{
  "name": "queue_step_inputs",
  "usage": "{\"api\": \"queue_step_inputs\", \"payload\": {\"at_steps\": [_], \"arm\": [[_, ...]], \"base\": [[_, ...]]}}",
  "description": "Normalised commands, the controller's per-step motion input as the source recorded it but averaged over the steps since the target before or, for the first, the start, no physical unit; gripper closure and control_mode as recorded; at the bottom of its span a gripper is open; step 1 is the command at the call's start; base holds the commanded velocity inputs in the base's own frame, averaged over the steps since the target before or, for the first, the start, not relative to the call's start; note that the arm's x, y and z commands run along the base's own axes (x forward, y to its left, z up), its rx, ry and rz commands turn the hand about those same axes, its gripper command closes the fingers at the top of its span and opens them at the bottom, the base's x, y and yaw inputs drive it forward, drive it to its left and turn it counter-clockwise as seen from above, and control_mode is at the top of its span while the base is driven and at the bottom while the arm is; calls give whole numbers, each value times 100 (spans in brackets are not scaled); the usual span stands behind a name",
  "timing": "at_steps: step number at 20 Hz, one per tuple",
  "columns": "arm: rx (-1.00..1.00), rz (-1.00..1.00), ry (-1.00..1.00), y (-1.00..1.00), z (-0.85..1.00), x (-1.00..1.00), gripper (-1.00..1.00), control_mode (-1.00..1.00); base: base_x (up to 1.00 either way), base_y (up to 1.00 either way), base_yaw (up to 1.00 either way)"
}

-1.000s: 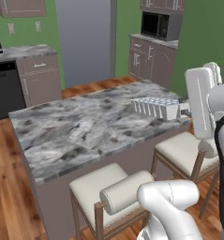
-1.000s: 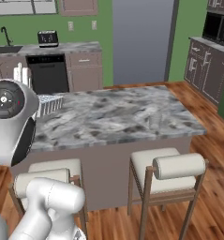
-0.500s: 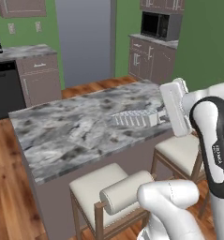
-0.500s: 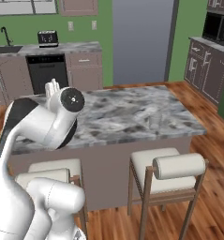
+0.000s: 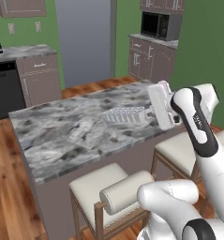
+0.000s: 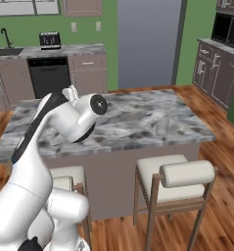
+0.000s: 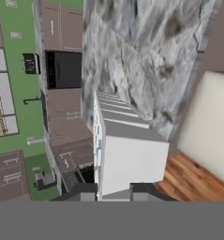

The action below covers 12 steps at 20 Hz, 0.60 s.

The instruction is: Open the freezer door, pick up the ice cube tray from the freezer, and place it on the dining counter.

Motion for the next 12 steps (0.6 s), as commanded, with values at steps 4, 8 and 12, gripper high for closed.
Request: {"api": "queue_step_inputs", "payload": {"at_steps": [4, 8, 12], "arm": [[0, 2, 0, 0, -10, 50, 100, -100], [-3, 0, 2, 1, -18, 57, 100, -100], [-7, 0, 0, 13, -26, 46, 100, -100]], "base": [[0, 0, 0], [0, 0, 0], [0, 0, 0]]}}
